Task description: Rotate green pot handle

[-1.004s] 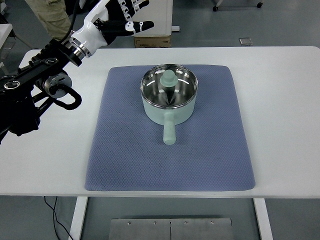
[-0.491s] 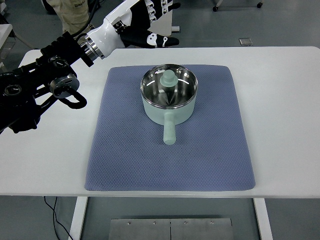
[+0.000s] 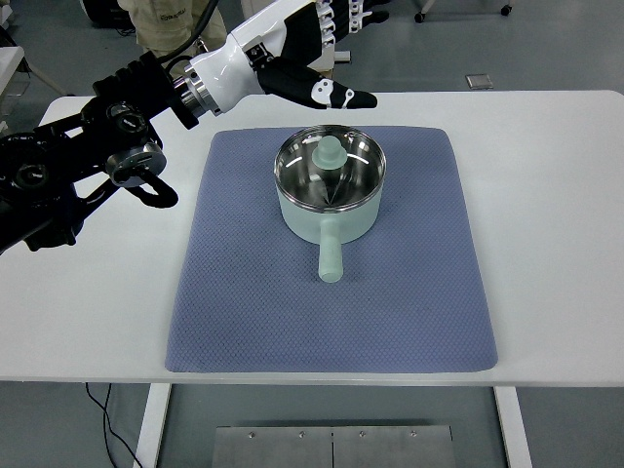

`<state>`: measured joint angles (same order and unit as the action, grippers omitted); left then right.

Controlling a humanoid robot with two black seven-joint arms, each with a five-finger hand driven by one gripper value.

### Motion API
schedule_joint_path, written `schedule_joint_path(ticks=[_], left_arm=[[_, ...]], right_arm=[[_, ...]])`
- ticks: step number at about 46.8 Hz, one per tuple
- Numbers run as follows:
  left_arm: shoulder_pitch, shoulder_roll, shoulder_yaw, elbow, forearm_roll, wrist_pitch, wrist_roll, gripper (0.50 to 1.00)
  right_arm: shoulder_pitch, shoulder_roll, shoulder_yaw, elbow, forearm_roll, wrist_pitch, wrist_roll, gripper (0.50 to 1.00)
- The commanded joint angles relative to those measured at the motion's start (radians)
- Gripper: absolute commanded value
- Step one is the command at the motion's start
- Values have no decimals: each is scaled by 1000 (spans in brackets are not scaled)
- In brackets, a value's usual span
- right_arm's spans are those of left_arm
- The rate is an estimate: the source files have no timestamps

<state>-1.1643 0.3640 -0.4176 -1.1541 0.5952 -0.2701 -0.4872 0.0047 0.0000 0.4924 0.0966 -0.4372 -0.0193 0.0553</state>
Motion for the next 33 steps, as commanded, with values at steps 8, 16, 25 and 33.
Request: schedule_joint_path(ticks=[8,16,25,33], left_arm=[[-15,0,57,-56,60,-3,1,1000],[-17,0,103,-94,133,-8,1,1000],[-18,1,134,-139,230,-32,1,1000],[-46,1,134,-147,294,-83,1,1000]], right_arm=[[0,0,0,0,0,-1,0,1000],[0,0,0,0,0,1,0,1000],[0,0,0,0,0,1,0,1000],[0,0,0,0,0,1,0,1000]])
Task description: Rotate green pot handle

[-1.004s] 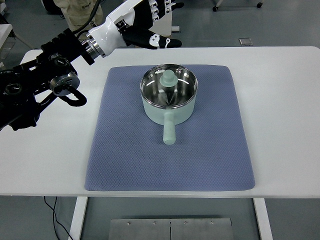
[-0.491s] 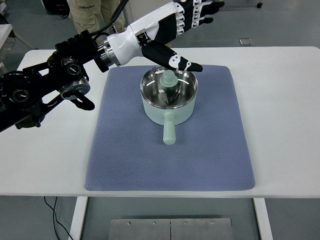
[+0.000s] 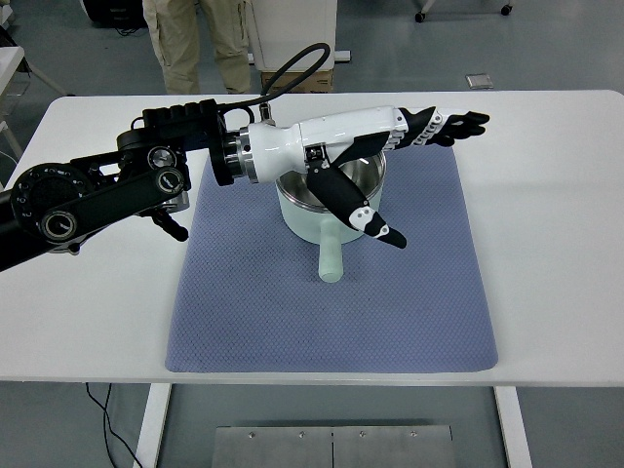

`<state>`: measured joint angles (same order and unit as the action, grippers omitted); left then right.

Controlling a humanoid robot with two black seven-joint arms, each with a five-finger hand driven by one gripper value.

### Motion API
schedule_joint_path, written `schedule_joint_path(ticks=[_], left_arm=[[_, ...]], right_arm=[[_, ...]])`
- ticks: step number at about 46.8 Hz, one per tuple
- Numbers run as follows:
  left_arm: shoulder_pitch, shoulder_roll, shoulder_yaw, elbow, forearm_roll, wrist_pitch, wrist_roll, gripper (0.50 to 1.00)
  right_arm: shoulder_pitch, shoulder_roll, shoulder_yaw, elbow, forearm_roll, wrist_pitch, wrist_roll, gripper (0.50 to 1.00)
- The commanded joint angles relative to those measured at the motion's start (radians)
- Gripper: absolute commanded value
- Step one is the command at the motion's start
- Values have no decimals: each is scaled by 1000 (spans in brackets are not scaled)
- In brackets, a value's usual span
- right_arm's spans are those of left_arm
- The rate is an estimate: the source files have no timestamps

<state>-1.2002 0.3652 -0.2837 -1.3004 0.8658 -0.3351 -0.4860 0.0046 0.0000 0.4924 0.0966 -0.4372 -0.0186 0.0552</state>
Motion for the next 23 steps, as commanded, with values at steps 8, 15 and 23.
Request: schedule_joint_path(ticks=[8,15,23], left_arm=[[-29,3,0,1,139,-59,0,1000],[-39,4,1,6,240,-94,0,1000],[-48,3,3,6,315,-150,0,1000]], right_arm=[[0,0,0,0,0,0,0,1000],[0,0,0,0,0,0,0,1000],[0,0,0,0,0,-1,0,1000]])
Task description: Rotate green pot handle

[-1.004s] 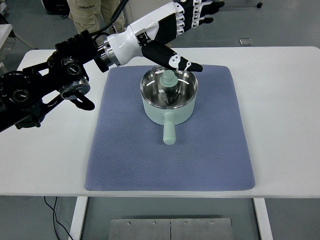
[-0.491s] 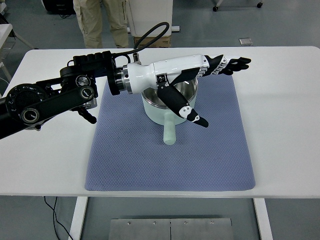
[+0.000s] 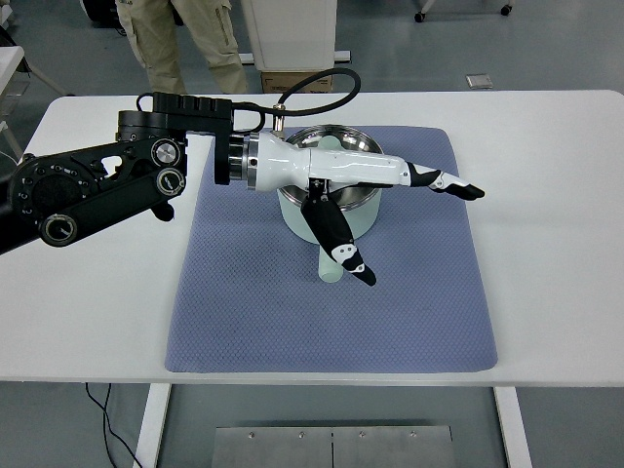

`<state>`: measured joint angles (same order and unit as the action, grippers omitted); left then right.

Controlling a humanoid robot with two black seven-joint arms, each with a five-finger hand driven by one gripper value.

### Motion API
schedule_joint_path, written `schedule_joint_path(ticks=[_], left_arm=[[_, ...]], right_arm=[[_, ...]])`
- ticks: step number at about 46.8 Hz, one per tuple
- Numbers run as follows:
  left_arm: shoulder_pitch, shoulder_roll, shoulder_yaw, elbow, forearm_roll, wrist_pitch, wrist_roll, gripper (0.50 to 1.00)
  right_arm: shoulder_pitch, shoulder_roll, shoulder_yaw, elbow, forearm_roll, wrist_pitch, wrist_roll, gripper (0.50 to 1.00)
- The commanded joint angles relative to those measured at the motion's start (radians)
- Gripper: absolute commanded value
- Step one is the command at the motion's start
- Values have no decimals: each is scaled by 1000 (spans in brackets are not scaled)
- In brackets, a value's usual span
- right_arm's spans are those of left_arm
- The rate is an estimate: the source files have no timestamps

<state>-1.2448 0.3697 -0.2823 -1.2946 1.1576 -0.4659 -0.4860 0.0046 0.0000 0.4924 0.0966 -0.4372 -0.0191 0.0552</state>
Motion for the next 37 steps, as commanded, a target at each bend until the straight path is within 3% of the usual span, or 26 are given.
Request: schedule_joint_path(ticks=[1,37], left_arm=[[-5,-2,6,0,33,-25,1,1000],[-35,-29,115,46,221,-54,1,1000]], right_arm=[[0,0,0,0,0,1,0,1000],[0,0,0,0,0,-1,0,1000]])
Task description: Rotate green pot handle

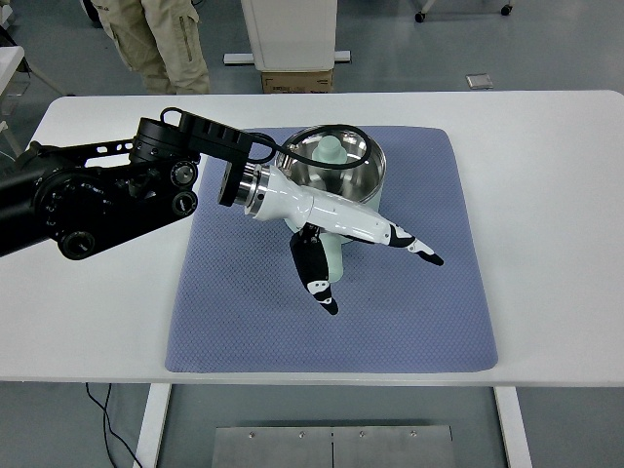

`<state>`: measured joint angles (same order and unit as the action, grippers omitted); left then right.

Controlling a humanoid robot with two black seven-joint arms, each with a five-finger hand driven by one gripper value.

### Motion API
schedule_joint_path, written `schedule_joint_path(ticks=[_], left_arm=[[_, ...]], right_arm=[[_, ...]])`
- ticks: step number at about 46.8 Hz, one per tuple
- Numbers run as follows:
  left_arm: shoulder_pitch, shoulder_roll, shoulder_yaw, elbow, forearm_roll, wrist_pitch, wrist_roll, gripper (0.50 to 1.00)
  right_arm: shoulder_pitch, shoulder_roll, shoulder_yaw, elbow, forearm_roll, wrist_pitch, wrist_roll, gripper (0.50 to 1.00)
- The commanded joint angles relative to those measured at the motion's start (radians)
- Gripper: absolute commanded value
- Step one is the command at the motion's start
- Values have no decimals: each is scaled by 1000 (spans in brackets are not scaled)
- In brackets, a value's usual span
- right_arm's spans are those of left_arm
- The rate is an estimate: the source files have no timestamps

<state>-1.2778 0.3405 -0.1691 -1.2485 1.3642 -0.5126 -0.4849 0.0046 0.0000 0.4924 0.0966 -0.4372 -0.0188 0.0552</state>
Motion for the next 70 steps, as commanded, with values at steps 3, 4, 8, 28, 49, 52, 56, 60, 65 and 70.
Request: schedule_joint_path(ticks=[3,4,8,28,49,52,56,60,65,70], left_arm=[[-2,0,2,0,27,-23,0,1000],[-2,0,2,-2,30,-27,-1,1000],[-6,-2,2,-2,45,-44,0,1000],[-12,-2,51,1,122,-67,-1,1000],[-9,2,68,14,185,-66,-3,1000],[-9,5,74,17,185,-66,-3,1000],[-11,6,86,17,187,-66,-3,1000],[-11,8,95,17,187,-66,-4,1000],[-15,8,99,17,194,-66,-4,1000],[-17,9,100,17,216,-66,-4,1000]], right_arm=[[0,0,0,0,0,-1,0,1000],[0,0,0,0,0,0,0,1000],[0,0,0,0,0,0,0,1000],[0,0,0,0,0,0,0,1000],[0,0,0,0,0,-1,0,1000],[0,0,0,0,0,0,0,1000],[0,0,0,0,0,0,0,1000],[0,0,0,0,0,0,0,1000],[0,0,0,0,0,0,0,1000],[0,0,0,0,0,0,0,1000]])
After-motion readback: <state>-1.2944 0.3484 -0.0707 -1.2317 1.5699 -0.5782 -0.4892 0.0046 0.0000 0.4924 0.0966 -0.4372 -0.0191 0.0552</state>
